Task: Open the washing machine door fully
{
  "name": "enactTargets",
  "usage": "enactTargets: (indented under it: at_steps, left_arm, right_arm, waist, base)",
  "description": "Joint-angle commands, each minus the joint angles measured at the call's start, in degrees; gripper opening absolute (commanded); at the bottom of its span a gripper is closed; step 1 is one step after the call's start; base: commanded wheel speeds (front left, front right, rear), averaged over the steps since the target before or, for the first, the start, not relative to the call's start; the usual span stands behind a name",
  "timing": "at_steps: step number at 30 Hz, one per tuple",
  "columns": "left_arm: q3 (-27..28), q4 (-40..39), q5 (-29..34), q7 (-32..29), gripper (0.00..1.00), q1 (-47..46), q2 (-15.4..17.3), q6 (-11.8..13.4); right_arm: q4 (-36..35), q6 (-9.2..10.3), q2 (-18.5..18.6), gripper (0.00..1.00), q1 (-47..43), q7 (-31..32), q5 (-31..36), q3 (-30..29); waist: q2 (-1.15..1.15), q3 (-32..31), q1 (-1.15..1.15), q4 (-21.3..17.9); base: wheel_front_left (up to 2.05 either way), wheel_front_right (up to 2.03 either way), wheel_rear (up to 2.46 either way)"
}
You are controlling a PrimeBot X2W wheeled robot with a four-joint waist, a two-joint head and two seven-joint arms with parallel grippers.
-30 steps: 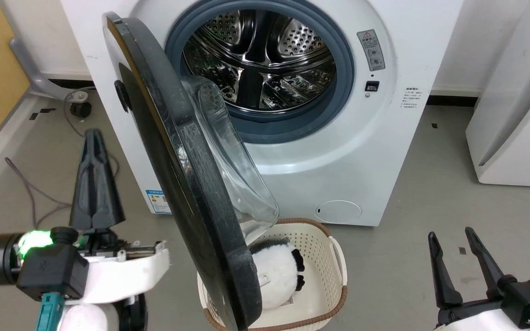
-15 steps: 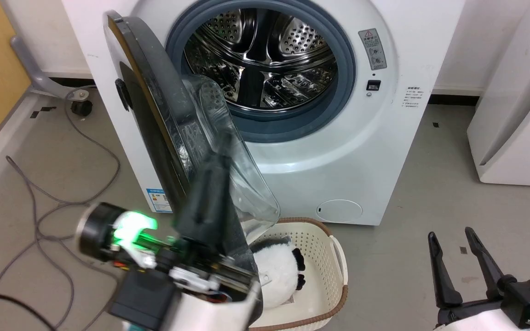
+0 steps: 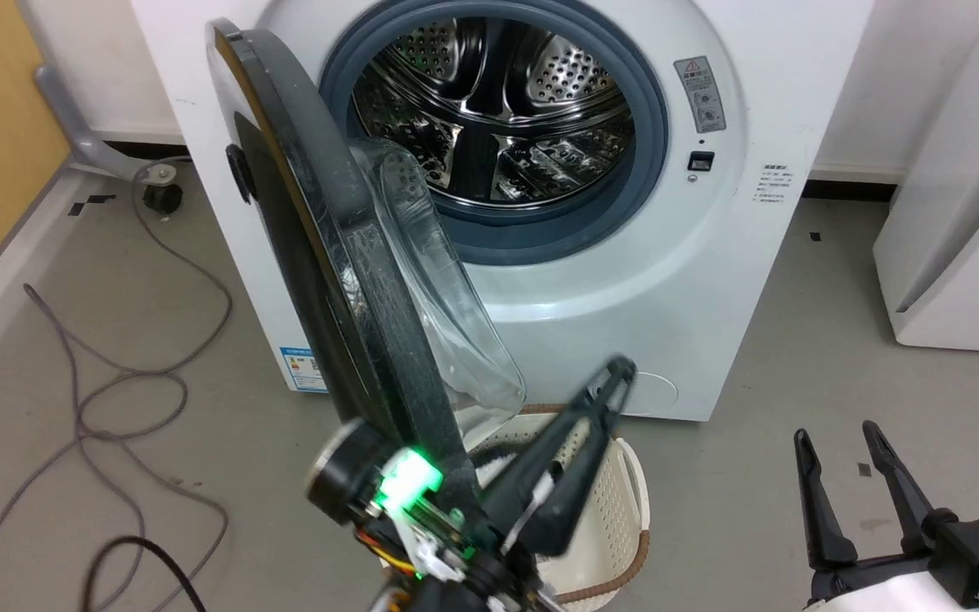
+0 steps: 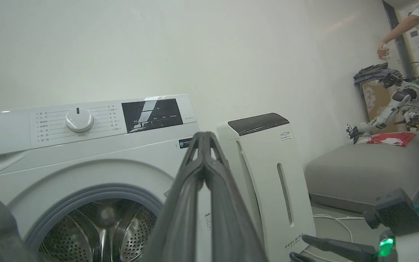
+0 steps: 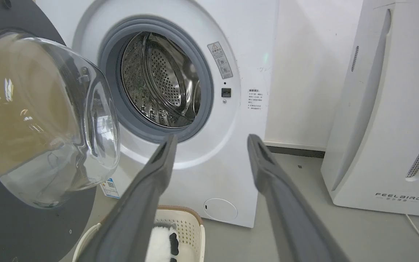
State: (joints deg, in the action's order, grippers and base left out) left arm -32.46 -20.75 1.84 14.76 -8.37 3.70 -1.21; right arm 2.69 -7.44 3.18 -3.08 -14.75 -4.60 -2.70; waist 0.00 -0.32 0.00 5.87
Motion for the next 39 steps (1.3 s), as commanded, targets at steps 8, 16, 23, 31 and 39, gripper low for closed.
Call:
enactTargets:
  at_steps: [8,16,23,31,39]
  left_arm:
    - [-4.4,5.6,-0.5,0.2,0.00,4.5,1.7,0.2]
    - [-5.1,11.2,-1.5,0.2,0.00,6.3,2.6,1.1]
    - [-3.0,16.8,-2.9,0.2,0.00,6.7,2.4,2.8]
    - [-1.1,20.2,-3.5,0.2,0.00,7.4,2.4,3.4]
    - [-0.2,21.1,-3.6,0.2,0.00,8.1,2.4,3.4]
  right_arm:
    - [0.4,-0.05,-0.3,1.00,-0.8,-0.2,-0.1,-0.1]
    - [0.9,-0.05,-0.3,1.00,-0.6,-0.2,-0.2,-0.2]
    - [1.5,-0.05,-0.3,1.00,-0.4,-0.2,-0.1,-0.4]
    - [2.2,-0.05,-0.3,1.00,-0.4,-0.2,-0.1,-0.8]
    - [2.4,-0.05,-0.3,1.00,-0.5,-0.2,-0.4,-0.9]
  waist:
    - [0.00,0.2,0.00,0.8]
    - [0.00,0.5,0.00,1.4]
    - [0.00,1.0,0.00,2.3]
    - [0.00,1.3,0.00,4.3]
    - [0.00,1.0,0.00,7.5]
  base:
    - [0.00,0.00,0.00]
    - [0.00,0.00,0.00]
    - [0.00,0.00,0.00]
    - [0.00,0.00,0.00]
    - [0.00,0.00,0.00]
